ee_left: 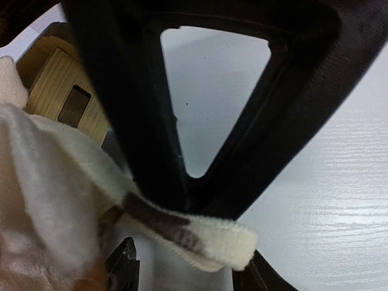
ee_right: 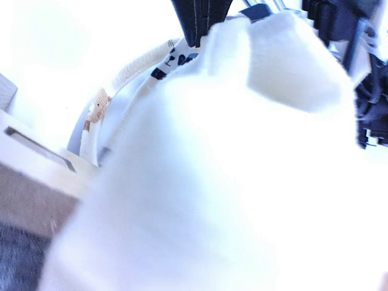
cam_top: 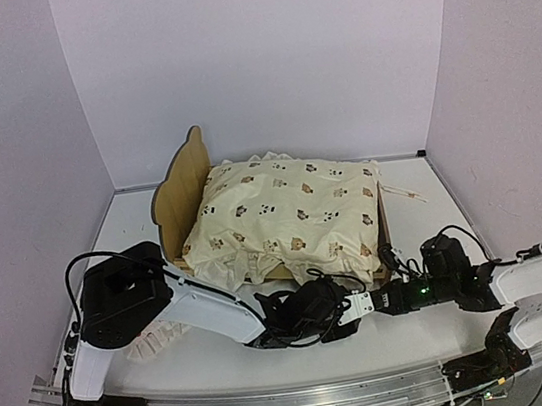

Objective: Set up the pet bed

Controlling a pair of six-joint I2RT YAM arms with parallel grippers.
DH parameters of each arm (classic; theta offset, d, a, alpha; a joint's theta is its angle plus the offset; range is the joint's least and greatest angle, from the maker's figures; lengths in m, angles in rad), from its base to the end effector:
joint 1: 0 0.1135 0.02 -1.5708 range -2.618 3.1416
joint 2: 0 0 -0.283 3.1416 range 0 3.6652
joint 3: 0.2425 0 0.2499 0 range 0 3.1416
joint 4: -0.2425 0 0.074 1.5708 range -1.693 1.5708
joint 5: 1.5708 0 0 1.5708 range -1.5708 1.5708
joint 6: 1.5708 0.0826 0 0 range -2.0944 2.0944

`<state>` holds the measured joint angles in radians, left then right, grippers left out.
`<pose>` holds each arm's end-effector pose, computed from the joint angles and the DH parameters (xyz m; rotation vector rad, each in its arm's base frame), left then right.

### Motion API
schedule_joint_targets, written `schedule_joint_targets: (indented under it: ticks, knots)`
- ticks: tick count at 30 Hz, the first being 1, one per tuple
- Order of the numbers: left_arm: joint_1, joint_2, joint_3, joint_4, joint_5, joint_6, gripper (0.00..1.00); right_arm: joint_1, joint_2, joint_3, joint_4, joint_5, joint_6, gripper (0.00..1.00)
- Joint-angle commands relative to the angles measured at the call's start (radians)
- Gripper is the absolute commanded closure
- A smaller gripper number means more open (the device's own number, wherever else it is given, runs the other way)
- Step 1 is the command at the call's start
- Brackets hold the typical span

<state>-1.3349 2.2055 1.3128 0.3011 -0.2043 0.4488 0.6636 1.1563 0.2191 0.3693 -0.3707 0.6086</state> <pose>0.1367 -0.4971 0.1037 1.6068 1.4481 -0.2934 0.1591 0.1623 0.1313 -0.3003 2.2988 1.0989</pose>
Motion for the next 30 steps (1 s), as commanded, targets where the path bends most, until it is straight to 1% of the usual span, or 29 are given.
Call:
schedule_joint_targets:
  ticks: [1,3,6,12,14,16,20,24,26,27,28,29,30]
  knots:
    - [-0.007,0.035,0.010,0.109,-0.035,0.008,0.52,0.000,-0.041,0.046,-0.027,-0.018,0.016,1.00]
    - [-0.007,0.050,0.022,0.116,-0.045,0.006,0.56,0.000,-0.047,0.053,-0.045,-0.016,0.015,1.00]
    - [-0.009,0.066,0.032,0.122,-0.053,0.012,0.58,0.000,-0.062,0.062,-0.079,-0.009,0.007,1.00]
    - [-0.009,0.050,-0.003,0.164,-0.056,0.020,0.64,0.000,-0.104,0.097,-0.187,0.031,-0.026,1.00]
    - [-0.009,0.052,-0.009,0.184,-0.057,0.021,0.67,0.000,-0.108,0.110,-0.213,0.037,-0.027,1.00]
    - [-0.010,0.058,-0.011,0.208,-0.065,0.023,0.73,0.000,-0.110,0.122,-0.229,0.039,-0.021,1.00]
    - [-0.015,0.066,-0.021,0.266,-0.085,0.029,0.77,-0.001,-0.109,0.143,-0.264,0.041,-0.010,1.00]
    - [-0.017,0.067,-0.023,0.298,-0.095,0.043,0.78,0.000,-0.115,0.159,-0.290,0.047,0.000,1.00]
    - [-0.017,0.069,-0.021,0.304,-0.095,0.049,0.82,0.000,-0.122,0.167,-0.301,0.050,0.005,1.00]
    - [-0.017,0.070,-0.019,0.306,-0.095,0.053,0.87,0.000,-0.126,0.172,-0.310,0.053,0.008,1.00]
    - [-0.018,0.072,-0.015,0.305,-0.095,0.056,0.94,0.000,-0.130,0.178,-0.321,0.059,0.009,1.00]
    - [-0.017,0.072,-0.014,0.303,-0.097,0.057,0.99,0.000,-0.135,0.184,-0.333,0.066,0.009,1.00]
    - [-0.017,0.072,-0.014,0.302,-0.099,0.059,1.00,0.000,-0.140,0.192,-0.348,0.077,0.008,1.00]
